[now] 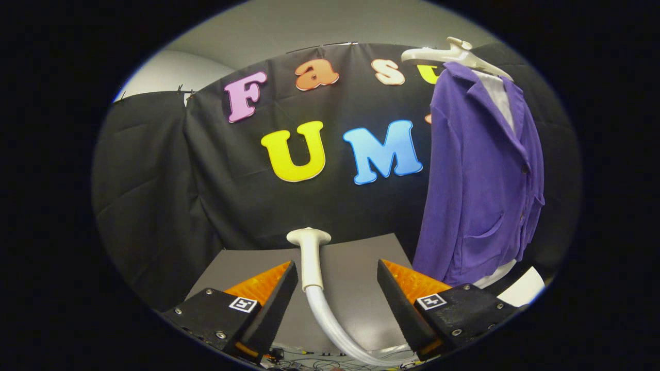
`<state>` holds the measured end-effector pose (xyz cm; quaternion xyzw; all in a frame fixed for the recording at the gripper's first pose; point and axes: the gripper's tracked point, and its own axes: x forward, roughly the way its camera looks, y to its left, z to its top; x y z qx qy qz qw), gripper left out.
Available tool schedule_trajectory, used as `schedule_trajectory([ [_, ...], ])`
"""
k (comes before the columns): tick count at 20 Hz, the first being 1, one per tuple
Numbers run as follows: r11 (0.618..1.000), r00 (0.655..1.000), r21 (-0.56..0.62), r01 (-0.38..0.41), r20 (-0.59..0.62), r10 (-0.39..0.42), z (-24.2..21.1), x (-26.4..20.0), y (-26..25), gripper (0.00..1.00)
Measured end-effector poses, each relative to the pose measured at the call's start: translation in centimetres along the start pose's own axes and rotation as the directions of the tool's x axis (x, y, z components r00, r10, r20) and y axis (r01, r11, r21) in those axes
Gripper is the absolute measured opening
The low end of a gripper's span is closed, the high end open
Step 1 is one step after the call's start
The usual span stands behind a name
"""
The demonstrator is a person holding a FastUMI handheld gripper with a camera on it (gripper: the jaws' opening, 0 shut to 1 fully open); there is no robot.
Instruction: Iron the clothes twice with a garment steamer, once on the left side and once on the right side.
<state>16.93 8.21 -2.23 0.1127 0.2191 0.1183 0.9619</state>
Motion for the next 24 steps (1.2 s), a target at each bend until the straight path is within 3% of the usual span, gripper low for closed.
schedule_trajectory([
  [5,0.999,0.988,0.027,-0.022,-0.150,0.026,-1.5,4.3,3.1,0.96],
  [10,0.999,0.969,-0.026,0.025,-0.246,-0.031,-2.6,8.6,2.4,0.96],
  [18,0.997,0.906,-0.063,0.033,-0.419,-0.056,-5.2,14.6,2.2,0.96],
  [22,0.997,0.869,-0.065,0.041,-0.490,-0.068,-7.3,15.9,2.1,0.89],
  [24,0.995,0.868,-0.077,0.066,-0.487,-0.096,-7.6,16.3,1.7,0.82],
])
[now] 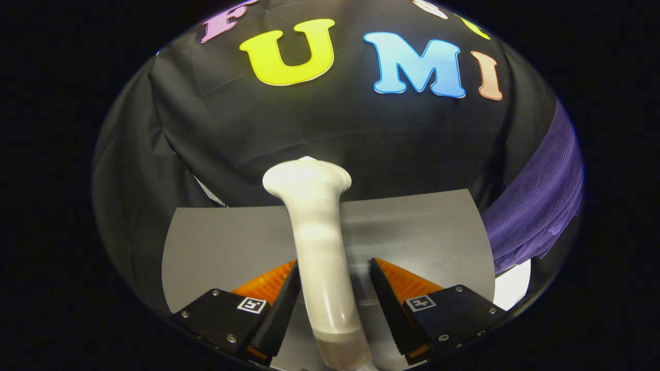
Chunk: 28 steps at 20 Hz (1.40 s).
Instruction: Iron the clothes twice with a garment steamer, once on the left side and once on the right side.
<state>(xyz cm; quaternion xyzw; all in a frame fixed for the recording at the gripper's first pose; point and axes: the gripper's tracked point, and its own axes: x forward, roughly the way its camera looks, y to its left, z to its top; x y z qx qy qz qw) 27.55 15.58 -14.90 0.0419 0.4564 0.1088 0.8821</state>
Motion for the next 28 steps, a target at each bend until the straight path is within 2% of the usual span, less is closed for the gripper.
schedule_trajectory([
  [4,0.999,0.999,-0.030,0.034,0.019,-0.034,0.0,-0.5,0.1,0.50],
  [7,0.998,0.996,-0.019,0.063,0.058,-0.062,-0.1,-0.6,-0.3,0.41],
  [12,0.987,0.983,-0.101,0.121,0.152,-0.105,-0.9,-2.1,0.5,0.38],
  [15,0.985,0.965,-0.125,0.117,0.247,-0.083,-1.7,-5.4,0.9,0.38],
  [20,0.987,0.907,-0.098,0.127,0.413,-0.076,-2.9,-11.3,-0.9,0.38],
  [22,0.984,0.874,-0.126,0.126,0.483,-0.050,-3.0,-13.7,-1.4,0.38],
  [28,0.974,0.815,-0.119,0.194,0.572,-0.092,-5.6,-19.9,-5.9,0.37],
])
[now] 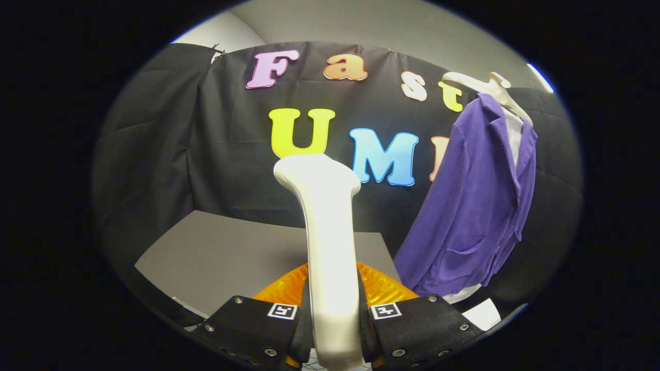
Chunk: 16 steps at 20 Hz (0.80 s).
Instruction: Iron the clothes twice with a garment steamer, once on the left side and once on the right side.
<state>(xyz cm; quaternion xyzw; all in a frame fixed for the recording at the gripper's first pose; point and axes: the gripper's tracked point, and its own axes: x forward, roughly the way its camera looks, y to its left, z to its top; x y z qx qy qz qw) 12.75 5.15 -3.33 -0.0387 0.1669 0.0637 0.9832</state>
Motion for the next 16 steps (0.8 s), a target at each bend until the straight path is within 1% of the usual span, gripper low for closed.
schedule_trajectory([
  [3,1.000,0.999,0.002,0.017,0.045,-0.017,0.2,-2.4,-2.8,0.37],
  [8,0.998,0.995,-0.030,0.059,0.088,-0.056,0.7,-5.0,-7.4,0.37],
  [11,0.997,0.991,-0.067,0.044,0.127,-0.035,0.0,-7.4,-10.0,0.37],
  [13,0.997,0.989,-0.064,0.038,0.145,-0.029,-0.5,-8.6,-12.0,0.37],
  [16,0.995,0.984,-0.051,0.083,0.163,-0.074,-0.7,-9.7,-14.8,0.37],
])
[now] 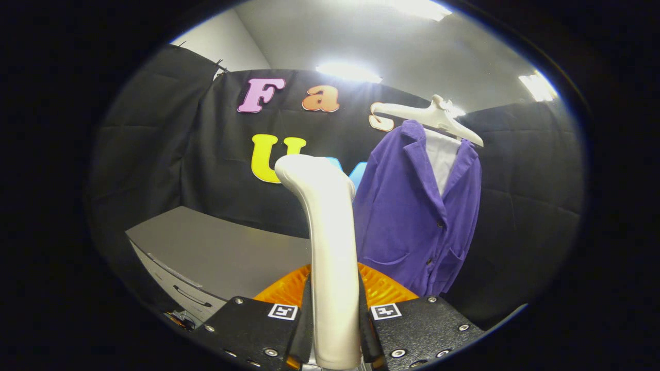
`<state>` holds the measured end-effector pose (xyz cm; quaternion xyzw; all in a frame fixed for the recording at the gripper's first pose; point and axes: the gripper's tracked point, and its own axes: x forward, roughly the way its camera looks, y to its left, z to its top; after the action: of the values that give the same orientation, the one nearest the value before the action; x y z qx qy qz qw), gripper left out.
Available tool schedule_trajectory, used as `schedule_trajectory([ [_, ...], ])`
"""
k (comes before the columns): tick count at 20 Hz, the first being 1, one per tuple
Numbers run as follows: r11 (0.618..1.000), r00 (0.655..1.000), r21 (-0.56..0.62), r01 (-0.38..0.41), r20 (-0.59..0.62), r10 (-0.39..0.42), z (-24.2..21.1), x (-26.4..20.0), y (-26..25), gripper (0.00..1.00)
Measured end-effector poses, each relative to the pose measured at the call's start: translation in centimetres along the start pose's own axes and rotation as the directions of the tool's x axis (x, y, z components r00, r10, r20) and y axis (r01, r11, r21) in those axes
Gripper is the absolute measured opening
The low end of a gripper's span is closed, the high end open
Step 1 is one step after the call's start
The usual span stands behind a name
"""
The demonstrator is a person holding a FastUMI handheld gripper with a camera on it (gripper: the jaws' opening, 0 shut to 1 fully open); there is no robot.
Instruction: Iron the clothes twice with a garment steamer, once on the left side and once on the right side.
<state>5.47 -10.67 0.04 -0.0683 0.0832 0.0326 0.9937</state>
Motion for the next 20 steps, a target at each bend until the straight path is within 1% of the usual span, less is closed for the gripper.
schedule_trajectory([
  [3,0.999,0.999,0.005,0.033,0.025,-0.033,0.3,-1.0,-2.4,0.37],
  [5,0.997,0.997,-0.025,0.069,0.024,-0.068,0.1,-1.8,-4.3,0.37],
  [8,0.996,0.996,-0.043,0.084,0.034,-0.083,0.0,-2.9,-5.8,0.37],
  [11,0.991,0.992,-0.043,0.124,0.043,-0.122,0.6,-3.0,-7.3,0.37],
  [13,0.987,0.987,-0.032,0.158,0.043,-0.157,1.3,-2.1,-8.0,0.37],
  [15,0.972,0.973,-0.059,0.229,0.045,-0.226,1.9,-1.0,-9.3,0.37],
  [16,0.966,0.968,-0.069,0.251,0.049,-0.248,2.2,-0.5,-9.7,0.37],
  [18,0.961,0.962,-0.058,0.272,0.052,-0.269,2.8,0.8,-9.6,0.37],
  [20,0.950,0.953,-0.073,0.303,0.053,-0.300,3.4,2.3,-9.9,0.37],
])
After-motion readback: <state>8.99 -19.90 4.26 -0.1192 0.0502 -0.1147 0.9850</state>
